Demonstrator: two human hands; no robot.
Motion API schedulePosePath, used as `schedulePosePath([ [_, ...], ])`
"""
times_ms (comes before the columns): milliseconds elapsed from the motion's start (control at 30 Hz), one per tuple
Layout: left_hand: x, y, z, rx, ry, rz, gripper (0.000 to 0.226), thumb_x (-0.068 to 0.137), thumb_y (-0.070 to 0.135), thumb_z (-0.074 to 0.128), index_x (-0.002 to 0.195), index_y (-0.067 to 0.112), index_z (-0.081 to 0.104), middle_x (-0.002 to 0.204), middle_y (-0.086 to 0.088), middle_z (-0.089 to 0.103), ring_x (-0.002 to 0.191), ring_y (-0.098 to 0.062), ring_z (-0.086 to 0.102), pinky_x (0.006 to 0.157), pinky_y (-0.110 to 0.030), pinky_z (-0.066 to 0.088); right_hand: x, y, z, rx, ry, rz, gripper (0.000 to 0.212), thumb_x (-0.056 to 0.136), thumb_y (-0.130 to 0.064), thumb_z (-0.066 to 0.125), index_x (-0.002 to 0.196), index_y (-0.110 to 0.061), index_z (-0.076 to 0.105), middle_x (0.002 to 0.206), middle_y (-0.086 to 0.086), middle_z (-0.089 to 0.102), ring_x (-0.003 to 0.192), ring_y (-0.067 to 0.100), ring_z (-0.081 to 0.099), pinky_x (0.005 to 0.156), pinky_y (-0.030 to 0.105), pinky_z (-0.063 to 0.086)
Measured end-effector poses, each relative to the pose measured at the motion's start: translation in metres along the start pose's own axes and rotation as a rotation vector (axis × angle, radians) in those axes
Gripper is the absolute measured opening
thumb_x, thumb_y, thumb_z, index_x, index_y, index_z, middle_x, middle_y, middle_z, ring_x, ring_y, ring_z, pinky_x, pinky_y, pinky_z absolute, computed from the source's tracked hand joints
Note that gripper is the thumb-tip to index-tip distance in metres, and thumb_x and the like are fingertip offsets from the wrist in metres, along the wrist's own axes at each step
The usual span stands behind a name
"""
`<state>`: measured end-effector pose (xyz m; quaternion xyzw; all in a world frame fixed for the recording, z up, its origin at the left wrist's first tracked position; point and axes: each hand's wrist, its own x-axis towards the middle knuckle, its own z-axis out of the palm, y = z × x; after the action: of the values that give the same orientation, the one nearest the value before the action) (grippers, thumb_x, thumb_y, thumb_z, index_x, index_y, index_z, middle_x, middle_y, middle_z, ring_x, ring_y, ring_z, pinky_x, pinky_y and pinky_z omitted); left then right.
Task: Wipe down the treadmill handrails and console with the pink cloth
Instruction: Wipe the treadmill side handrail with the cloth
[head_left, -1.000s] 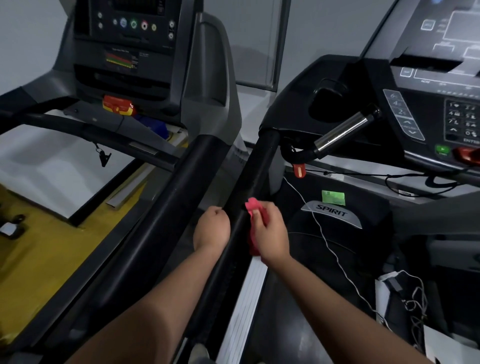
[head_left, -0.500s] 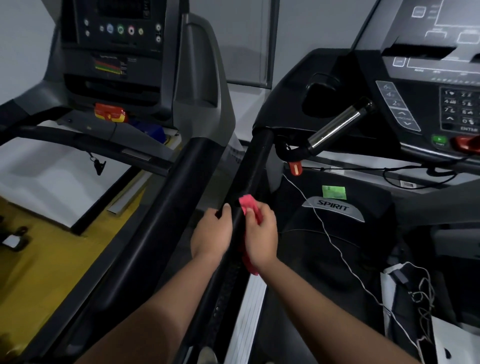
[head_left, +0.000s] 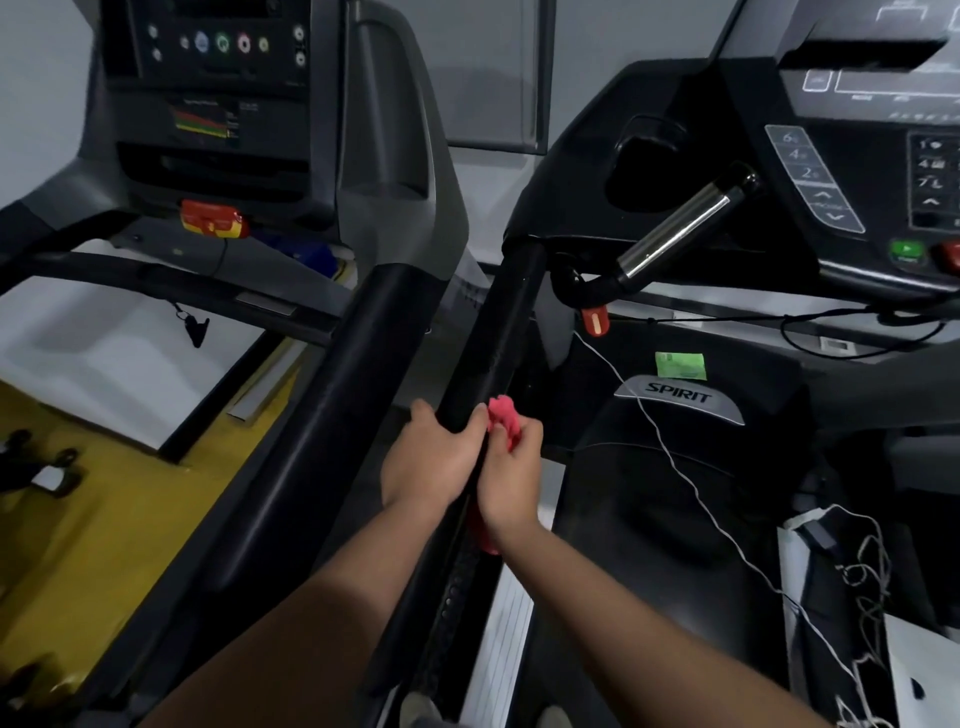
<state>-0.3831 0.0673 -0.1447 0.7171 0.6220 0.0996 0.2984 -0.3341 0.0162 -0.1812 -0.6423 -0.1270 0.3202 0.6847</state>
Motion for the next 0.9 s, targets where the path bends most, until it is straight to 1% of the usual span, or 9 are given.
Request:
schedulePosePath([
  [133,-0.001,0.0,0.001,0.013,0.011,0.015,0.06,0.082,0.067,0.044,0.114,0.016,0.047,0.102,-0.003,0.065,0.091,-0.026,0.063,0.073,-0.034,0.048,0.026,-0.007,0.007,0.228,-0.083,0.477,0.038,0.101,-0.032,0.035,0.08,-0.014,0.062,0.074,0.006,0.064,0.064,0.017,0.063,0.058,0.026,0.049],
  [200,-0.001,0.001,0.001,-0.001,0.009,0.014,0.06,0.081,0.068,0.044,0.112,0.017,0.048,0.098,-0.001,0.065,0.088,-0.024,0.063,0.075,-0.035,0.051,0.033,-0.015,0.005,0.31,-0.139,0.631,0.039,0.098,-0.027,0.036,0.087,-0.011,0.07,0.073,0.009,0.071,0.064,0.021,0.068,0.055,0.025,0.052],
  [300,0.0,0.001,0.001,-0.006,0.009,0.008,0.06,0.08,0.069,0.044,0.111,0.018,0.048,0.098,-0.001,0.065,0.089,-0.024,0.063,0.078,-0.037,0.052,0.035,-0.018,0.004,0.285,-0.11,0.58,0.036,0.099,-0.026,0.035,0.096,-0.011,0.067,0.081,0.01,0.071,0.073,0.024,0.069,0.061,0.028,0.054],
  [400,0.002,0.001,0.002,0.004,0.01,-0.002,0.061,0.08,0.069,0.044,0.113,0.018,0.047,0.103,-0.003,0.065,0.093,-0.025,0.062,0.074,-0.034,0.048,0.025,-0.012,0.003,0.084,-0.006,0.311,0.026,0.102,-0.031,0.031,0.091,-0.016,0.049,0.083,0.005,0.057,0.078,0.021,0.058,0.074,0.036,0.048],
  [500,0.002,-0.001,0.004,0.009,0.004,-0.014,0.066,0.078,0.071,0.044,0.117,0.018,0.046,0.107,-0.004,0.064,0.096,-0.026,0.062,0.072,-0.033,0.046,0.009,-0.002,0.001,0.066,-0.024,0.07,0.018,0.098,-0.031,0.044,0.084,-0.021,0.048,0.077,0.002,0.055,0.072,0.016,0.053,0.072,0.042,0.048],
  [567,0.002,-0.002,0.004,0.002,0.001,-0.017,0.069,0.076,0.073,0.042,0.118,0.019,0.046,0.107,-0.004,0.064,0.095,-0.026,0.063,0.075,-0.035,0.049,0.009,0.004,-0.001,0.076,-0.027,0.038,0.017,0.095,-0.03,0.051,0.08,-0.022,0.05,0.076,0.001,0.056,0.073,0.016,0.054,0.074,0.044,0.049],
  [733,0.002,-0.002,0.004,-0.009,-0.003,-0.009,0.06,0.078,0.071,0.043,0.11,0.021,0.046,0.101,-0.001,0.064,0.089,-0.024,0.063,0.072,-0.035,0.05,0.033,-0.003,0.001,0.268,0.029,0.297,0.024,0.093,-0.023,0.046,0.069,-0.018,0.045,0.063,-0.001,0.049,0.059,0.014,0.047,0.059,0.033,0.041],
  [800,0.002,-0.002,0.003,-0.02,-0.012,-0.006,0.055,0.079,0.069,0.044,0.108,0.022,0.045,0.097,0.001,0.063,0.083,-0.02,0.062,0.065,-0.031,0.046,0.045,-0.009,0.005,0.415,-0.033,0.507,0.027,0.09,-0.015,0.038,0.067,-0.015,0.052,0.063,0.005,0.056,0.058,0.02,0.054,0.054,0.025,0.048],
  [900,0.003,-0.003,0.002,-0.046,-0.014,0.004,0.055,0.079,0.068,0.046,0.117,0.028,0.044,0.1,0.004,0.063,0.086,-0.019,0.063,0.07,-0.032,0.05,0.06,-0.01,0.011,0.522,-0.112,0.72,0.033,0.092,-0.018,0.037,0.086,-0.003,0.066,0.076,0.017,0.068,0.075,0.031,0.065,0.072,0.036,0.056],
])
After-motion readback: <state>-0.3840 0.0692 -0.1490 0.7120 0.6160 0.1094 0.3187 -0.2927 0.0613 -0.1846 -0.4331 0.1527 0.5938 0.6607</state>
